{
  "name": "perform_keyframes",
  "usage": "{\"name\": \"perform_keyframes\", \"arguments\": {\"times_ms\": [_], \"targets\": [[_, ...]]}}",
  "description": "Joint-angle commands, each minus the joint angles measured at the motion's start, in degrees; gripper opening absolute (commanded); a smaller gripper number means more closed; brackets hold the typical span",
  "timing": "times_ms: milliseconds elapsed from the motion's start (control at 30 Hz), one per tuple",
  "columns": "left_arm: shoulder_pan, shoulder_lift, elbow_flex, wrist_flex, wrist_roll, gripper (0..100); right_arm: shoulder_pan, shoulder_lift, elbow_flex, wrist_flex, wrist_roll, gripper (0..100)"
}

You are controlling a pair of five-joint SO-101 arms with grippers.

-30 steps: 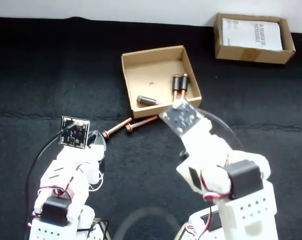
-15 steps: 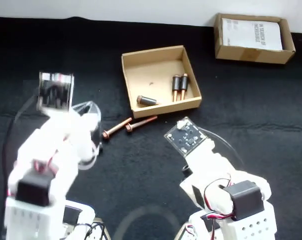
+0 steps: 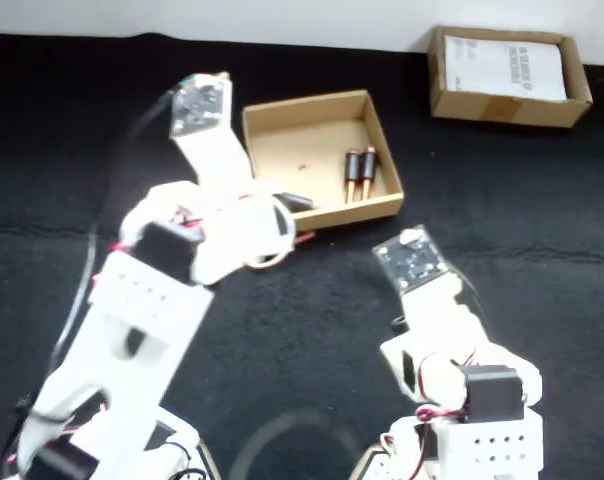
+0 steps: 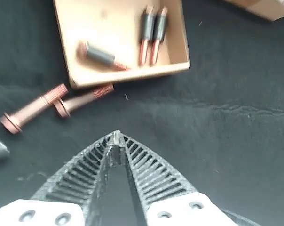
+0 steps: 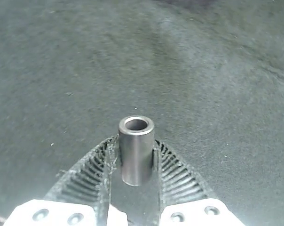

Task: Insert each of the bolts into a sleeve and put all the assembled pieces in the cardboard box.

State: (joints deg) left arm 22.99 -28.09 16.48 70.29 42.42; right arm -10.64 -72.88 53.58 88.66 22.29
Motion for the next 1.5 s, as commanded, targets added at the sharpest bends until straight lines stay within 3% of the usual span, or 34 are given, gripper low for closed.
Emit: {"name": "perform_keyframes", "arguments": {"times_ms": [0,233,533,1100,1467], "targets": [[1.63,5.58,-2.59,-0.09,7.47,1,3.65,-0.92,1.10,-2.86,-0.44,0.8],[-1.80,24.31,-4.70,-2.29,13.10,1,6.55,-0.92,2.42,-4.62,-0.44,0.8],[-7.08,43.65,-17.36,-2.37,18.55,1,6.46,-0.92,2.33,-4.62,-0.18,0.8],[-4.35,53.32,-17.10,-0.70,18.29,1,6.20,-0.75,1.80,-4.62,-0.09,0.8],[-14.64,60.97,-25.27,-1.58,18.37,1,6.20,-0.66,1.80,-4.62,-0.09,0.8]]}}
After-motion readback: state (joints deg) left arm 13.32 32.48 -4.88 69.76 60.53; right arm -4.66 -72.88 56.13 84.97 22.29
